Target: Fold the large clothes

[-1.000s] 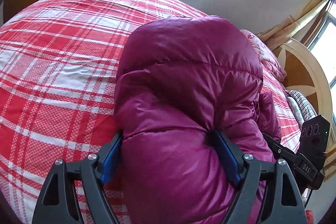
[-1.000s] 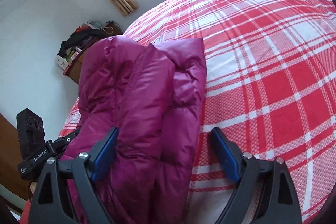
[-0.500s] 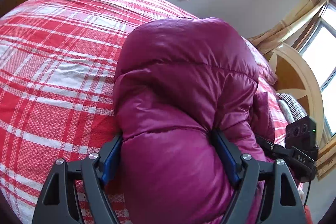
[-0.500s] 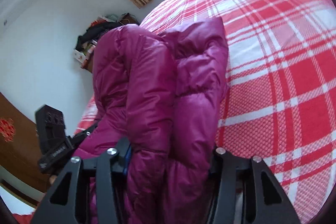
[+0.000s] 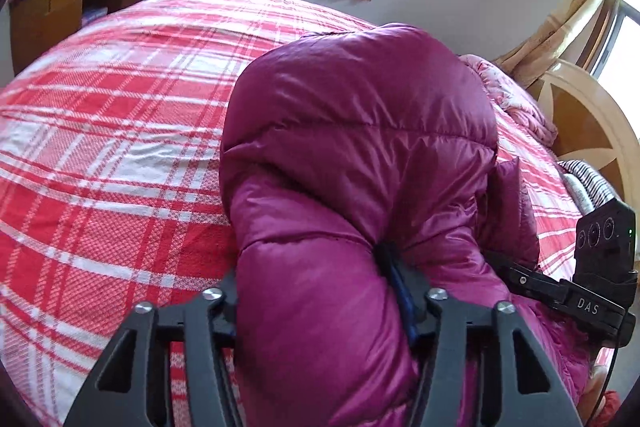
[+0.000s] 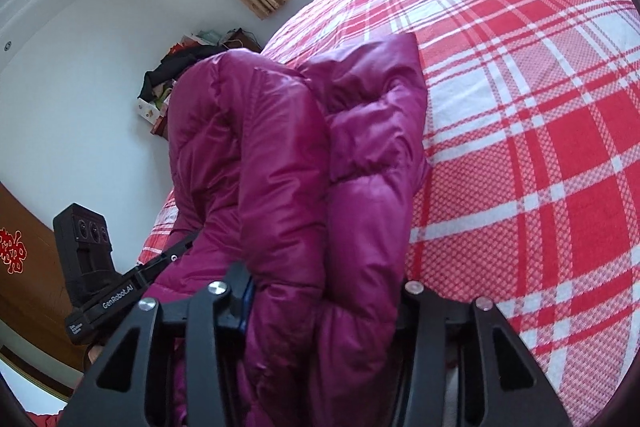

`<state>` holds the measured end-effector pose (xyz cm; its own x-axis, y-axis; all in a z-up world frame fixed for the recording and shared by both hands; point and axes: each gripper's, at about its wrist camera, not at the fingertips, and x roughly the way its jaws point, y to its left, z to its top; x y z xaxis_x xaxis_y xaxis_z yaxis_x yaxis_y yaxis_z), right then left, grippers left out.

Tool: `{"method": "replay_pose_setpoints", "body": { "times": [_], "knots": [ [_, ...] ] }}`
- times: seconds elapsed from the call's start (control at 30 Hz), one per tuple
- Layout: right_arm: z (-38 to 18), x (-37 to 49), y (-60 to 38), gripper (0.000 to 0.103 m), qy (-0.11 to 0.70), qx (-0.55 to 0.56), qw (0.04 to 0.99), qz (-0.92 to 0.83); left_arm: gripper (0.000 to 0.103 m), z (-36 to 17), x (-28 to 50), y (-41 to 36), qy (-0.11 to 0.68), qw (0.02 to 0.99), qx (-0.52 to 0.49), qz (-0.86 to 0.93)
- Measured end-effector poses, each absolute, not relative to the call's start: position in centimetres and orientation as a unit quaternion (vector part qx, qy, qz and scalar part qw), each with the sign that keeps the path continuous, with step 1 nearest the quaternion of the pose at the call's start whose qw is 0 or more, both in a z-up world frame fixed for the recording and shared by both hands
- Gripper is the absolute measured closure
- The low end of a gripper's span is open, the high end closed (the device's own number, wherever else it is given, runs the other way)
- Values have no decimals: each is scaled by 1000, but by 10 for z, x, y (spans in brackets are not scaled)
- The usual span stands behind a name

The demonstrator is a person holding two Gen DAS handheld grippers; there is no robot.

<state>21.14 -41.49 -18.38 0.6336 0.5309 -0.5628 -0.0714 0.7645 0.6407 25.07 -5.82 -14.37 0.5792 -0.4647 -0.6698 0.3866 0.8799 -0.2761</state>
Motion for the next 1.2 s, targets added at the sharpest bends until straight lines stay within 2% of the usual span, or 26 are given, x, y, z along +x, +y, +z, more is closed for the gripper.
{"method": "replay_pose_setpoints", "body": {
  "times": [0.03,0.13,0.3,0.47,0.87,1.2],
  "knots": [
    [-182,213,-411,60,393,292,854,175,57,-141,247,-58,388,890,-42,-236],
    [-177,209,-392,67,399,283,855,175,61,-133,235,-50,387,893,-37,-229],
    [-175,185,-376,71,388,314,847,183,61,-122,213,-26,389,895,-39,-214],
    [-161,169,-337,75,387,280,858,188,62,-109,190,-6,374,909,-23,-184],
    [-138,183,-235,77,401,235,851,246,63,-111,165,72,373,920,-47,-114],
    [-150,203,-220,77,412,224,852,231,63,-127,160,75,379,919,-8,-104]
  ]
}}
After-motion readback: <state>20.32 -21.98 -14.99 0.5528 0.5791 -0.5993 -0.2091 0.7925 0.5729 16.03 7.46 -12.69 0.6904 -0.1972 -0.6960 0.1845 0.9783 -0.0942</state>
